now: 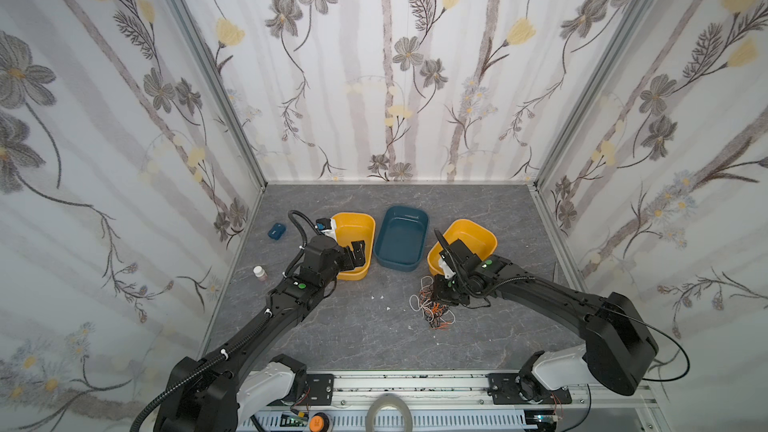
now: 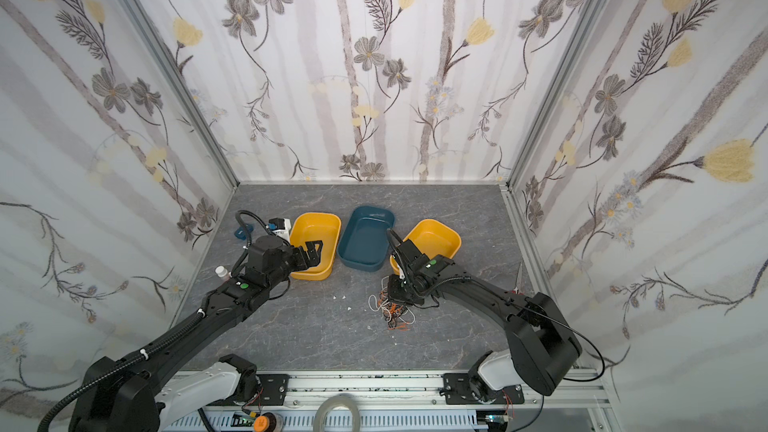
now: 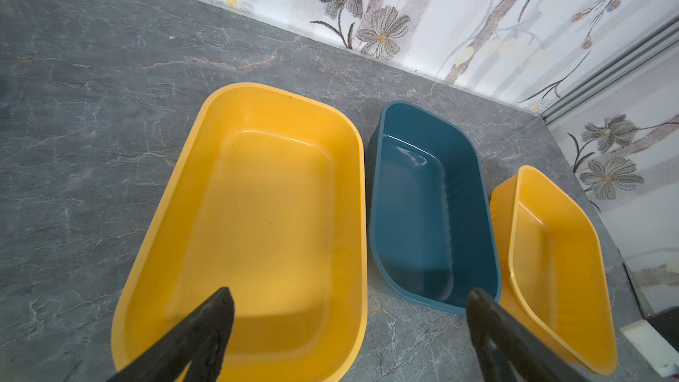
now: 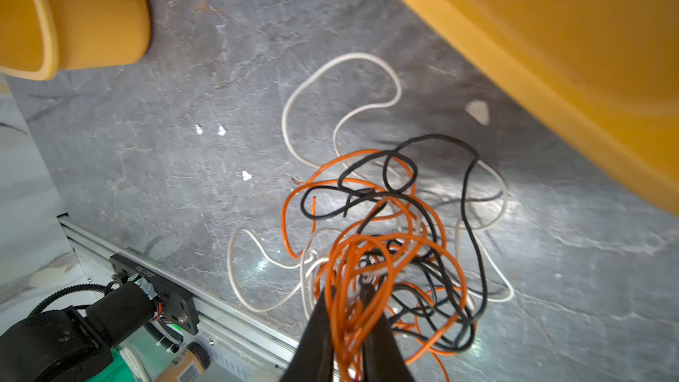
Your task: Untangle the cables
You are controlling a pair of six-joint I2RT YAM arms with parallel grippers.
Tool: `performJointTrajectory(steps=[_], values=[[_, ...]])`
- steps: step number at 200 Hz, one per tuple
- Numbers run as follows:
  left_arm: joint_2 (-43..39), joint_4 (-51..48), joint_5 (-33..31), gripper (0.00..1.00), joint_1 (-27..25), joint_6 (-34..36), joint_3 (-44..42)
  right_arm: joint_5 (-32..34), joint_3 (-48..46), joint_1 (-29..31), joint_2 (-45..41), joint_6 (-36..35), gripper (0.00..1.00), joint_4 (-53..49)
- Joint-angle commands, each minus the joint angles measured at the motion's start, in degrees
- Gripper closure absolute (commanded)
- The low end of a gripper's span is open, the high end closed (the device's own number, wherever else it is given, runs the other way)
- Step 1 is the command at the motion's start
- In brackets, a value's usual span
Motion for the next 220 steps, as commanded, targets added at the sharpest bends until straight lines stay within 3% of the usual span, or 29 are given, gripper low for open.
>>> performJointTrajectory(steps=[1,32,75,96,185,220], values=[[-0.7,-2.3,0.7,0.0,0.1,-0.5,0.4,-2.3,3.7,1.9,3.3,-0.9,0.84,1.7],[-1.3,-5.4,1.6,0.0,0.4,-0.1,1.3,-3.9,7.4,4.7,7.5,-3.2,0.77,-0.2],[0.2,-8.4,5.2,0.0,2.0,-1.1,2.6,0.3,11.4,4.9,7.8,-9.5,0.5,-8.8],[1.7,-12.2,6.0,0.0,2.6,-0.7,4.7,3.1,12.6,4.4,6.8,-11.2,0.45,-12.3],[2.1,-30.7,3.4,0.02,11.2,-4.9,9.1,14.1,7.9,-10.4,-1.6,-9.3,0.44,-20.3],[2.7,-33.1,3.4,0.03,15.1,-6.4,8.2,16.2,5.1,-17.6,-3.5,-10.7,0.41,-20.2]])
